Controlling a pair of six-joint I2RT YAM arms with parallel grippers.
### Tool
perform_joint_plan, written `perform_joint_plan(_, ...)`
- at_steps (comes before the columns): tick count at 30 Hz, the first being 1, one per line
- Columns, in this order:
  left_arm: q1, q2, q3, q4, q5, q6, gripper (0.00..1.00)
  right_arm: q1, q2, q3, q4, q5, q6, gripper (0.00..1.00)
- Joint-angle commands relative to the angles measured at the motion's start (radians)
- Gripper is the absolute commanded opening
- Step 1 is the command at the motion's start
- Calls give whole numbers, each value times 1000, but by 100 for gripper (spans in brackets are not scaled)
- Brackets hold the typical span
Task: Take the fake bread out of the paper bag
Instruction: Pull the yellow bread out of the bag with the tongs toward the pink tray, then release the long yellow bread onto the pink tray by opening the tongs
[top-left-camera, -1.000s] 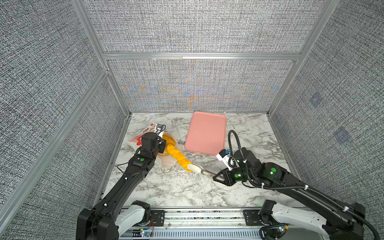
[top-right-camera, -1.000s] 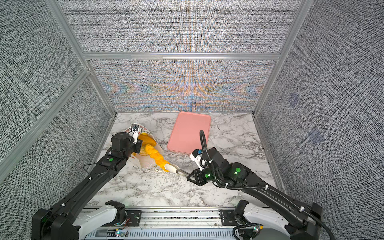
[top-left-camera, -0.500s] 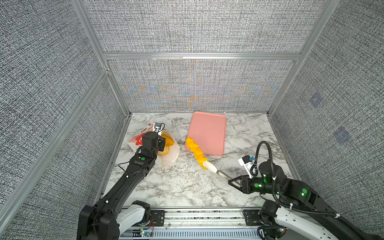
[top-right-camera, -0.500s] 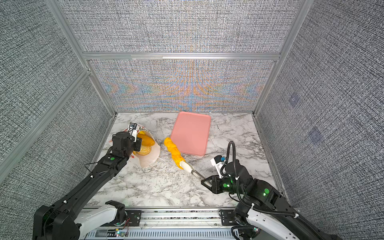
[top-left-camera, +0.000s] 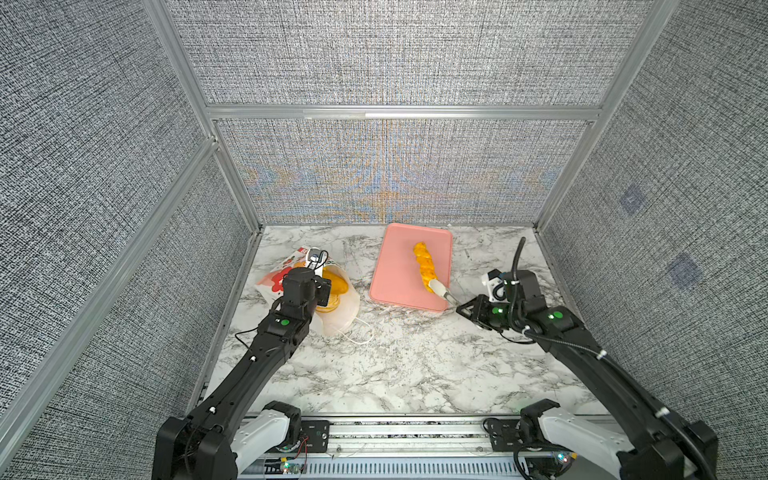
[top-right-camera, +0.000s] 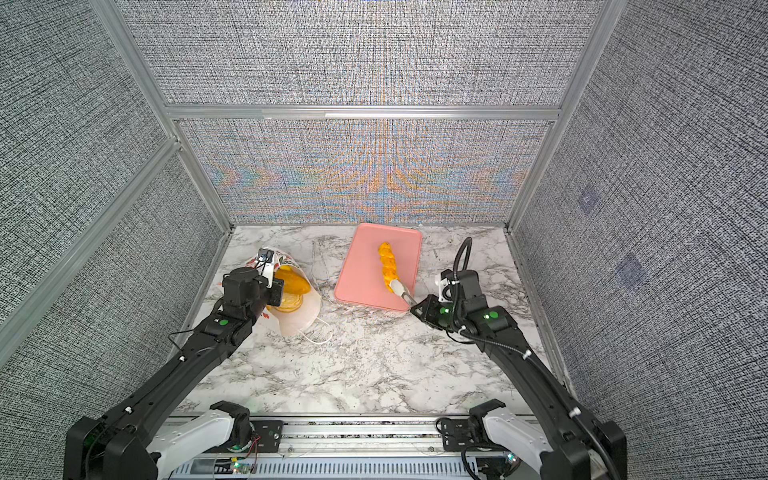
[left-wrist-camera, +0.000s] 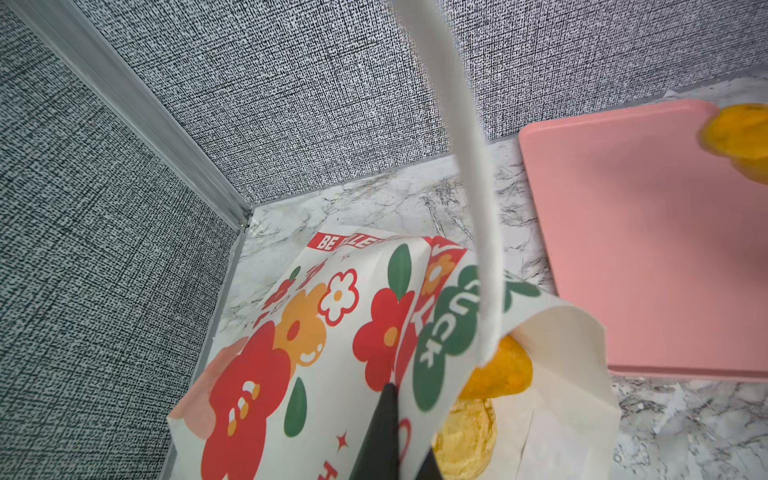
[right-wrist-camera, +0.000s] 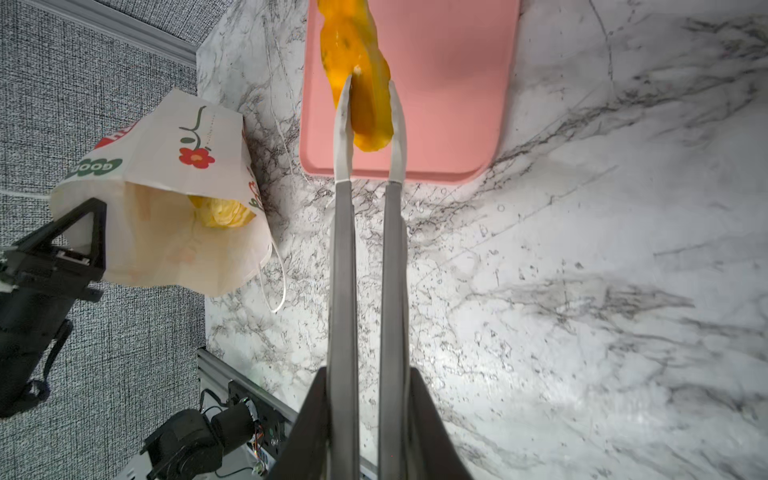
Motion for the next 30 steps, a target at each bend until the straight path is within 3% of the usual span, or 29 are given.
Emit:
perform_joint_plan(1, 0, -9, -2, 31, 29, 12, 0, -18, 95, 63, 83, -17, -71, 0)
perform_joint_plan(10, 0, -7, -17, 47, 56, 24, 0, -40, 233, 78, 173, 114, -43, 0)
perform_joint_plan(15, 0, -9, -24, 56, 64, 25, 0, -39, 295, 105, 171, 120, -60, 0)
perform_joint_plan(21, 0, -24, -37, 54, 70, 33, 0, -40, 325, 126, 152, 73, -79, 34)
perform_joint_plan(26, 0, -30, -43, 51, 72, 51, 0, -39, 319, 135, 112, 52, -102, 46)
perform_joint_plan(30, 0, -32, -43, 40, 80, 49, 0, -40, 299, 140, 80, 47, -124, 48)
